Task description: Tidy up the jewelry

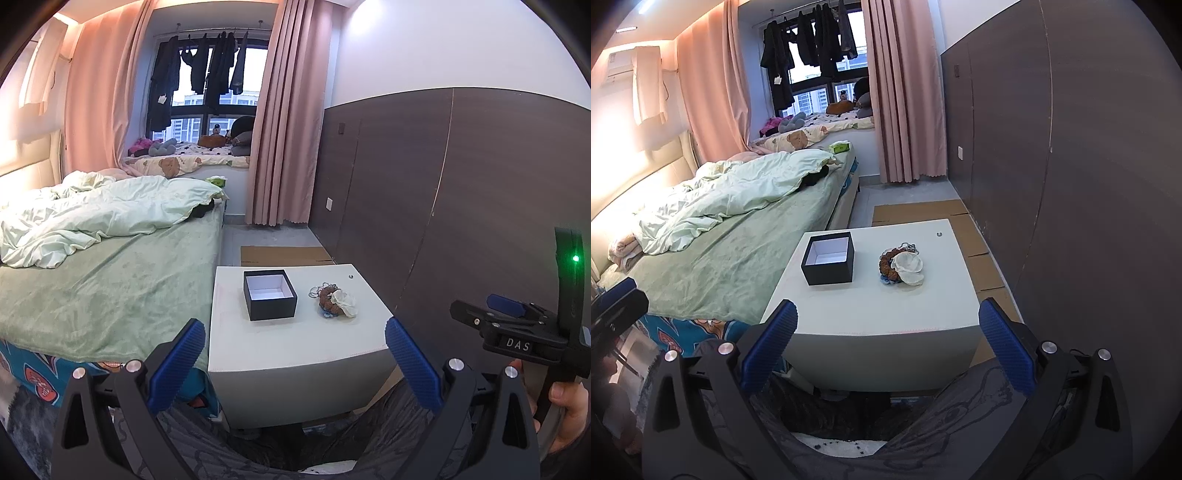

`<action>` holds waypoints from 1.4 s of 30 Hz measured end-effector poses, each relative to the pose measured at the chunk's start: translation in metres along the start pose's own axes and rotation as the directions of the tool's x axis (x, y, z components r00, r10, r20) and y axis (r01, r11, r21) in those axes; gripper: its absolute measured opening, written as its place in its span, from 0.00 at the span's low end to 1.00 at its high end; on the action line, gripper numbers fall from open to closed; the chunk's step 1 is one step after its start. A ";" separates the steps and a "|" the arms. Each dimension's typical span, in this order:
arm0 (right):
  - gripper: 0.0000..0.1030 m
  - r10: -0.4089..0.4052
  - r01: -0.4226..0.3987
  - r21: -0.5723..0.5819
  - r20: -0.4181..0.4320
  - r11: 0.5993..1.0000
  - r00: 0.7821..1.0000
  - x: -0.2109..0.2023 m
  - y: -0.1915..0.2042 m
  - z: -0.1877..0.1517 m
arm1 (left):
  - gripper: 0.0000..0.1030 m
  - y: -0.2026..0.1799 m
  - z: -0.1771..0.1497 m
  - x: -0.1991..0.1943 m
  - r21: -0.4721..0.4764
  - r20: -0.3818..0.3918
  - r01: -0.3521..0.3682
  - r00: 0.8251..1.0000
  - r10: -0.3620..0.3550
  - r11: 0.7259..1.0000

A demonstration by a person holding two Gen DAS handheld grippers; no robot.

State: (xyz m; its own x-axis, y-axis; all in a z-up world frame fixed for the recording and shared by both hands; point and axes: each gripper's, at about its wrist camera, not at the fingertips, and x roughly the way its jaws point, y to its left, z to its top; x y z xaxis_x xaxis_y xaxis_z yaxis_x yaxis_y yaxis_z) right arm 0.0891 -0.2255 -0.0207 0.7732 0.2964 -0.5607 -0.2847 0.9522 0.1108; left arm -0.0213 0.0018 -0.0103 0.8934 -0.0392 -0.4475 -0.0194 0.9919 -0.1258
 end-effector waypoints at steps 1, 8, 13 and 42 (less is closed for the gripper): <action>0.95 -0.002 0.002 -0.003 -0.001 1.000 1.000 0.000 0.000 0.000 | 0.92 -0.001 0.000 0.000 -0.002 -0.001 0.000 1.000 0.000 1.000; 0.95 -0.001 0.001 0.002 0.003 1.000 1.000 -0.002 0.002 -0.002 | 0.92 -0.004 0.000 -0.004 0.011 0.003 -0.002 1.000 0.002 1.000; 0.95 -0.003 0.003 0.003 0.013 1.000 1.000 -0.006 0.004 -0.004 | 0.92 -0.007 -0.001 -0.008 0.018 0.010 0.004 1.000 -0.004 1.000; 0.95 -0.070 0.070 0.041 0.001 0.997 0.998 0.048 -0.042 0.020 | 0.92 -0.024 0.025 0.084 0.050 -0.085 0.052 0.995 -0.048 0.997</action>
State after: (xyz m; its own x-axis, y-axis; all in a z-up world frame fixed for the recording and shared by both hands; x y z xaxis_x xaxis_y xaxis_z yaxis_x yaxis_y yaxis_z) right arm 0.1493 -0.2498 -0.0361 0.7917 0.2286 -0.5665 -0.2059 0.9729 0.1049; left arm 0.0657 -0.0224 -0.0232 0.8518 -0.0966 -0.5148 0.0497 0.9933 -0.1043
